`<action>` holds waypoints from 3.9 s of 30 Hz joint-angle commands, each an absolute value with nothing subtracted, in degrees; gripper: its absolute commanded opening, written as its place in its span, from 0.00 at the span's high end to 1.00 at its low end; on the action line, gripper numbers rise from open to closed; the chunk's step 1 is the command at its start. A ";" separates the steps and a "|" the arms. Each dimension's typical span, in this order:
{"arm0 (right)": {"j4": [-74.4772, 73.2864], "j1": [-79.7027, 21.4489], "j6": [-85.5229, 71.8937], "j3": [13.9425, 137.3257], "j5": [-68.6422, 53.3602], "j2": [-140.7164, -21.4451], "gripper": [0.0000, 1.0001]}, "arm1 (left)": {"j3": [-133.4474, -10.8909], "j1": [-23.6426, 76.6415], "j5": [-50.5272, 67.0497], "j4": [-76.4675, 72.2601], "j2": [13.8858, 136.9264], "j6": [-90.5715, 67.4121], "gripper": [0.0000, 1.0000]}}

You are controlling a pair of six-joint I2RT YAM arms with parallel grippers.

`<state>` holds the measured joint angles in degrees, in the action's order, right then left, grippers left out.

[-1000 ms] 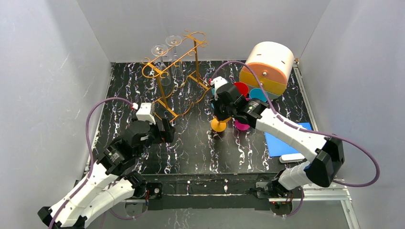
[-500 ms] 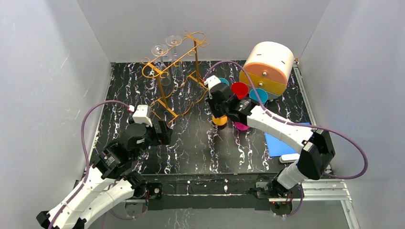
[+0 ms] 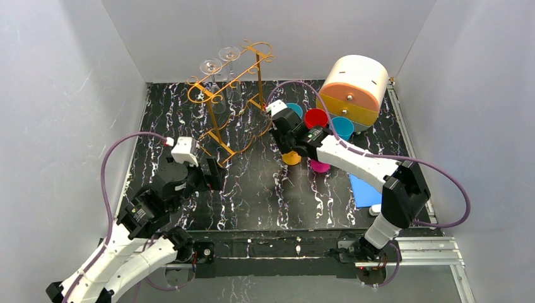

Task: Take the wine glass off the wine glass rack
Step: Place the wine glass at the center of the board, then pick up the wine glass from the wine rack.

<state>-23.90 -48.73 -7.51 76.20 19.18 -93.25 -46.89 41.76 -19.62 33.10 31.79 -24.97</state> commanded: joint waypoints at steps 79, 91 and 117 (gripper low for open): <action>-14.38 -42.63 -17.20 75.53 4.69 -74.28 0.43 | -46.95 11.60 -24.57 31.05 52.73 -34.85 0.02; -16.48 -42.54 -15.65 78.64 17.39 -75.72 0.42 | -75.85 -3.93 -17.45 37.17 70.20 -24.82 0.02; -18.58 -41.58 -22.56 80.00 15.91 -75.45 0.31 | -113.82 -8.95 39.59 16.11 102.17 -28.18 0.11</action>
